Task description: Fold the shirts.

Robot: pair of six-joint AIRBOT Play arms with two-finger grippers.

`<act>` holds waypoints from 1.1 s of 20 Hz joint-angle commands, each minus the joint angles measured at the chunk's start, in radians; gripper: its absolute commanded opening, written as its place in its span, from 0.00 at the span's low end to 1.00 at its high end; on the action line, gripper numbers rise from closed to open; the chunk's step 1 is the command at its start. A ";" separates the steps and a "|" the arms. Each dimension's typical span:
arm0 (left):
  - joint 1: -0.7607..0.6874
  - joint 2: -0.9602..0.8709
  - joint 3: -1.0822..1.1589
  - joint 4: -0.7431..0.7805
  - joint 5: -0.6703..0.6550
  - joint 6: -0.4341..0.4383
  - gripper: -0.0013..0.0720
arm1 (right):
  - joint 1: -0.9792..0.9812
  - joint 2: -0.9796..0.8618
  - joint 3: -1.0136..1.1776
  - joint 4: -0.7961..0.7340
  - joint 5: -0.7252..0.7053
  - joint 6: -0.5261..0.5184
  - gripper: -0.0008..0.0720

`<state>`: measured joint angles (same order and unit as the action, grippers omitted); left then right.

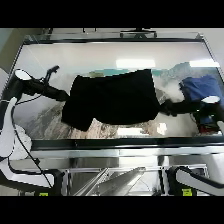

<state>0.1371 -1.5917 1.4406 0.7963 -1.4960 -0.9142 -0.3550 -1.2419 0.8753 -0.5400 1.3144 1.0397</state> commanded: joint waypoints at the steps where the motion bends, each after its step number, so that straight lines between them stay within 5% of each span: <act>1: 0.057 0.122 0.064 -0.525 -0.177 0.018 0.05 | -0.161 0.222 0.161 0.201 0.109 0.005 0.04; 6: 0.242 0.367 0.156 -1.487 -0.240 0.020 0.05 | -0.448 0.451 0.559 0.594 0.127 0.004 0.04; 9: 0.437 0.503 0.216 -1.697 -0.154 0.020 0.05 | -0.511 0.494 0.755 0.657 0.044 0.003 0.04; 12: 0.649 0.608 0.240 -1.525 -0.061 0.006 0.05 | -0.510 0.494 0.839 0.606 0.000 0.004 0.04; 15: 0.692 0.647 0.240 -1.282 0.026 -0.003 0.06 | -0.447 0.479 0.796 0.474 -0.001 0.015 0.04; 18: 0.478 0.607 0.240 -0.869 0.155 -0.001 0.06 | -0.240 0.428 0.639 0.323 -0.047 -0.005 0.04; 22: 0.099 0.395 0.240 -0.315 0.356 -0.011 0.06 | 0.090 0.279 0.349 0.013 -0.351 -0.020 0.04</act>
<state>0.4480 -1.0817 1.6787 0.0582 -1.2980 -0.9165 -0.4618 -0.8719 1.3933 -0.3012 1.1664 1.0328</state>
